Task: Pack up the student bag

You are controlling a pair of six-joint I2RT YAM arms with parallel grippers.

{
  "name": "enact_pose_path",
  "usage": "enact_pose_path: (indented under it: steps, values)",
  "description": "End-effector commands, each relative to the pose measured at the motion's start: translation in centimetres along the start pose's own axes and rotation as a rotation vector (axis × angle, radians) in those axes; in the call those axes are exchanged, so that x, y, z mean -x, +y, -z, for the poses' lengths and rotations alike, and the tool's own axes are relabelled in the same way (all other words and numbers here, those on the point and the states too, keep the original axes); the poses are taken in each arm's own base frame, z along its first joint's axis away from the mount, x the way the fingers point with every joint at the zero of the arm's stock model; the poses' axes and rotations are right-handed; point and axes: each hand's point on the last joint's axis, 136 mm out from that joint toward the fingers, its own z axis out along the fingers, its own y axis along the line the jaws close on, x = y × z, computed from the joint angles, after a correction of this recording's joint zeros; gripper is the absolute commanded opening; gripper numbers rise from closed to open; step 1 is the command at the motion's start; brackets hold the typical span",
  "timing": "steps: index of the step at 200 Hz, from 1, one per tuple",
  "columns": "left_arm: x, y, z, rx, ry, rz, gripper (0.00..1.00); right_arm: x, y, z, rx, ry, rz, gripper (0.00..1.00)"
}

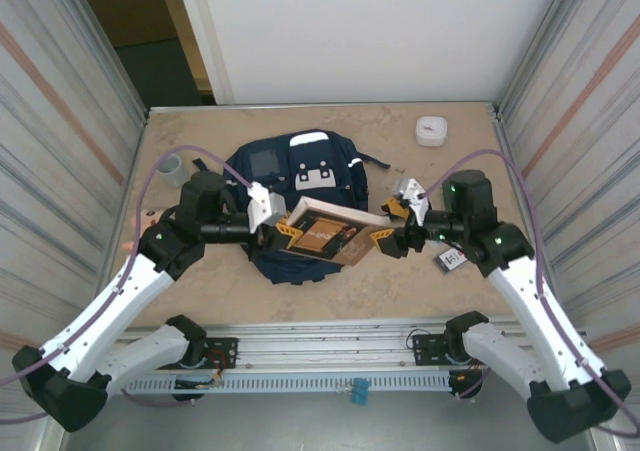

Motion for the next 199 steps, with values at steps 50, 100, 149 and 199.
enact_pose_path:
  steps: [50,100,149,199]
  values:
    - [7.9,-1.5,1.3,-0.168,-0.335,0.019,0.00,5.2,3.2,1.6,0.248,-0.356,-0.218,0.64]
    - [3.3,4.6,1.1,0.239,-0.130,0.051,0.57,6.1,-0.7,1.8,0.110,-0.384,-0.431,0.00]
    - [-8.5,8.2,0.5,0.375,0.379,-0.092,0.78,1.4,-7.1,2.2,-0.228,-0.336,-0.840,0.00]
    - [-14.2,9.9,-4.6,0.245,0.577,-0.175,0.85,-0.8,-7.6,2.0,-0.281,-0.301,-0.908,0.00]
